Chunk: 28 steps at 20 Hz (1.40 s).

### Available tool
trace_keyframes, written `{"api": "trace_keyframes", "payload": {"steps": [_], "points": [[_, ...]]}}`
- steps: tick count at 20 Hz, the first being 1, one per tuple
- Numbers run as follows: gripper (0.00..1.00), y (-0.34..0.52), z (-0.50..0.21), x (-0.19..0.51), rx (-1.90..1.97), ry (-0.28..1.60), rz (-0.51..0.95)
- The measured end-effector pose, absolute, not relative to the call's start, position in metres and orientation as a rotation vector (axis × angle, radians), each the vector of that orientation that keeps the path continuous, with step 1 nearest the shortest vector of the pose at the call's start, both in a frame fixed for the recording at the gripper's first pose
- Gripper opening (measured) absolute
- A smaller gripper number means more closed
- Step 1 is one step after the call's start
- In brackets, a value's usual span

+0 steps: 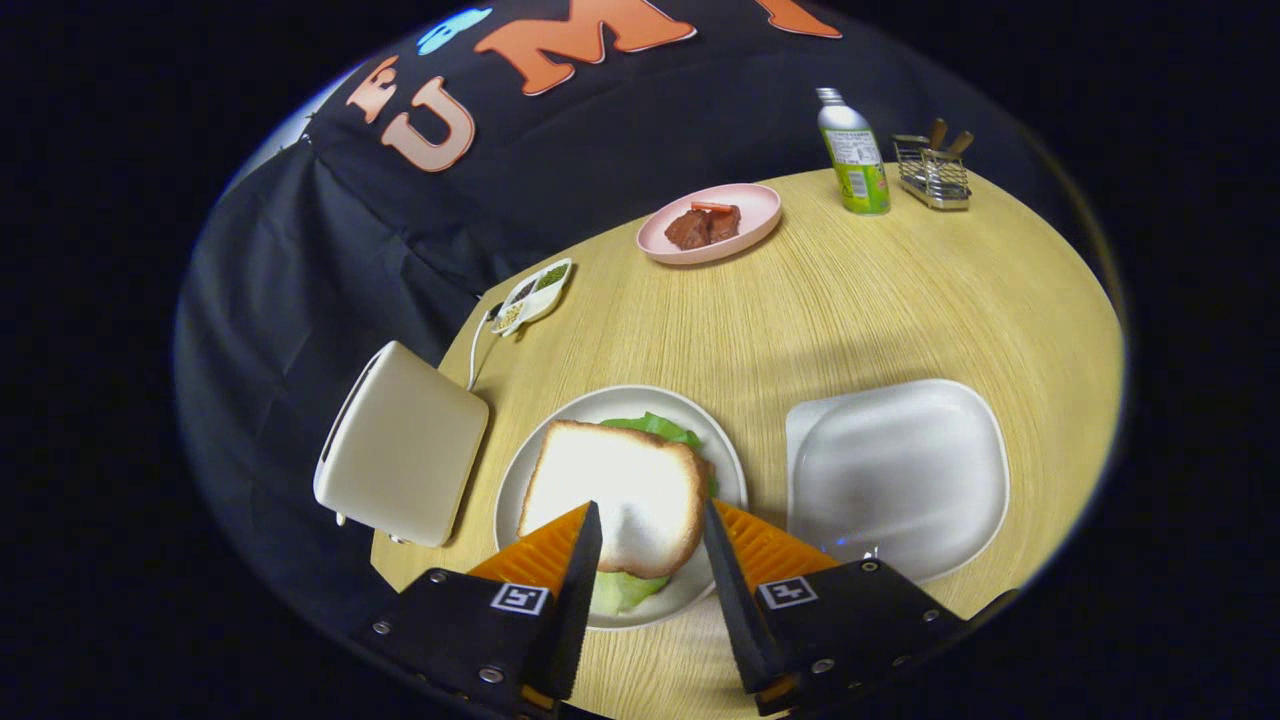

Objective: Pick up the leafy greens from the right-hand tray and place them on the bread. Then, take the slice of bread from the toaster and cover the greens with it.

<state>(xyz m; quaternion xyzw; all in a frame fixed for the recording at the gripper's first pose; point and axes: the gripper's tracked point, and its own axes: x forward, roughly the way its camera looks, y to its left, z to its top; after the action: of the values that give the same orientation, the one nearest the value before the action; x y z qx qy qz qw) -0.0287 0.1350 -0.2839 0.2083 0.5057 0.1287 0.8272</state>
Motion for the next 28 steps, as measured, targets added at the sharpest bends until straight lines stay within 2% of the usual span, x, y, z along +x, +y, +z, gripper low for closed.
{"api": "trace_keyframes", "payload": {"steps": [4,10,19,28], "points": [[0.77,0.121,-0.258,-0.009,0.362,0.933,0.249],[0.87,0.103,-0.207,0.018,0.273,0.695,0.208],[0.88,0.089,-0.113,0.045,0.132,0.276,0.157],[0.97,0.084,-0.069,0.037,0.004,0.080,0.083]]}}
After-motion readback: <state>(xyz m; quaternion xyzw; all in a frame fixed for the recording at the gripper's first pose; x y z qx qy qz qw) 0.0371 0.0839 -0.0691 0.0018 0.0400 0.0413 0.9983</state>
